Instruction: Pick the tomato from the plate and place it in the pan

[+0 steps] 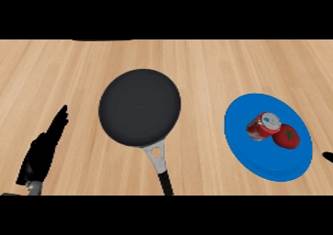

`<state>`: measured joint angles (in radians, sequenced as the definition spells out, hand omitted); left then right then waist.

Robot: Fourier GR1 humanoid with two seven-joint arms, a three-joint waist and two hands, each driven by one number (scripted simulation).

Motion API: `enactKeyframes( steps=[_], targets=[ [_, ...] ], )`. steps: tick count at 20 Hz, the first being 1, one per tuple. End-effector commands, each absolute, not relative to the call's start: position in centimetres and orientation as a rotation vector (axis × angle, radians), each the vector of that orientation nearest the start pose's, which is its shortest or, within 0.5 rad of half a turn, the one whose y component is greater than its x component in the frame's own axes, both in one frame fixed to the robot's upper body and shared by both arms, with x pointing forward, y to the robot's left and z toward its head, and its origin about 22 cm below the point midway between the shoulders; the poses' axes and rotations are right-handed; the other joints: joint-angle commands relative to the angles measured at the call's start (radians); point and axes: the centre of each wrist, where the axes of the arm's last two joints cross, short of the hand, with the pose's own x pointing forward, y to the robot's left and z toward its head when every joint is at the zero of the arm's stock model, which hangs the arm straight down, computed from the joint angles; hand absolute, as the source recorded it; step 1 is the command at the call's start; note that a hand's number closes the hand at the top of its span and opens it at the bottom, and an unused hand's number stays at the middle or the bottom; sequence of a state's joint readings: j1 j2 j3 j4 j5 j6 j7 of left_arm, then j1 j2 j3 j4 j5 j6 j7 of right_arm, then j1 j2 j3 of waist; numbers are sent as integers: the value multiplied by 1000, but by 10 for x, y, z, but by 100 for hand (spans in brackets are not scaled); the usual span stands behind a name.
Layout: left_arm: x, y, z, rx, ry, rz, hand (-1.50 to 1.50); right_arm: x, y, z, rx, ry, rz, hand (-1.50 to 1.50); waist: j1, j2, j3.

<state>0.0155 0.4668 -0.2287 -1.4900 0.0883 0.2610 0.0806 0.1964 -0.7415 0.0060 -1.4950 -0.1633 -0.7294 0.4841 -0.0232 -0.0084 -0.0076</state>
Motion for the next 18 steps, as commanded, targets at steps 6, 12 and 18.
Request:
enactKeyframes(
  steps=[6,12,18],
  targets=[
    [226,280,2,359,-1377,-252,0,211,-388,154,-825,-833,-49,-150,26,6,6],
    [213,291,3,325,-1393,-279,0,236,-362,149,-786,-727,10,-150,43,10,7],
    [219,287,1,318,-1387,-297,0,268,-374,161,-699,-611,72,-150,43,12,7]
  ],
)
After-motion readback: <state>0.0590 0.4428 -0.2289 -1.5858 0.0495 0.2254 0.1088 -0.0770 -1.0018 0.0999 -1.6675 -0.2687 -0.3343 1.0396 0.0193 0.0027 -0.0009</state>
